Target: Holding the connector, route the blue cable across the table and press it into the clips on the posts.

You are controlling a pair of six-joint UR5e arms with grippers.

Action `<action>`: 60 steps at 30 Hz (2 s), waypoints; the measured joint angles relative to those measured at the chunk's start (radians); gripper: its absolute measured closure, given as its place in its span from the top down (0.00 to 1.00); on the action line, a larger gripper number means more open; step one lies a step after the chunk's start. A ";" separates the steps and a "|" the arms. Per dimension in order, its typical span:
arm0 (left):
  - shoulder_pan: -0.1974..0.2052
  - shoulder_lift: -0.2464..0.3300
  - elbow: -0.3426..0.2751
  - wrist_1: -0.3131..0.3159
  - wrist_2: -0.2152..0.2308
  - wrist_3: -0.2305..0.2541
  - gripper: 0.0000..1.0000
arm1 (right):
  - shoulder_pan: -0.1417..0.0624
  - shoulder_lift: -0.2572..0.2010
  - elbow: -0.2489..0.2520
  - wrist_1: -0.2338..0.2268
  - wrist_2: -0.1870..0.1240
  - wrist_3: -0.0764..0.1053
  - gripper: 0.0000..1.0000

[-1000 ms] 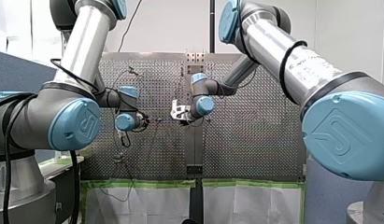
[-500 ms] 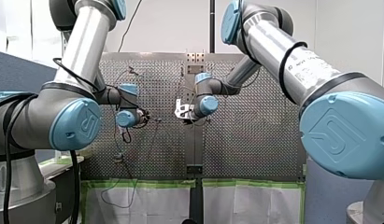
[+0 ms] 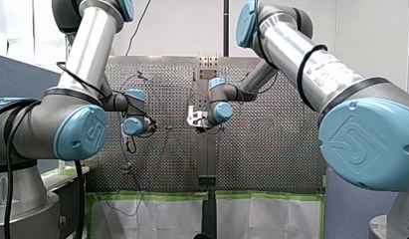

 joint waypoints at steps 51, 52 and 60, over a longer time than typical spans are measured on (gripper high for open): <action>-0.223 0.208 -0.169 -0.121 -0.211 0.101 1.00 | 0.014 0.000 0.001 0.002 -0.001 -0.001 0.00; -0.226 0.208 -0.168 -0.119 -0.203 0.101 1.00 | 0.014 0.000 0.001 0.002 0.000 -0.001 0.00; -0.252 0.176 -0.129 -0.126 -0.177 0.101 1.00 | 0.010 0.000 0.001 0.000 0.000 -0.001 0.00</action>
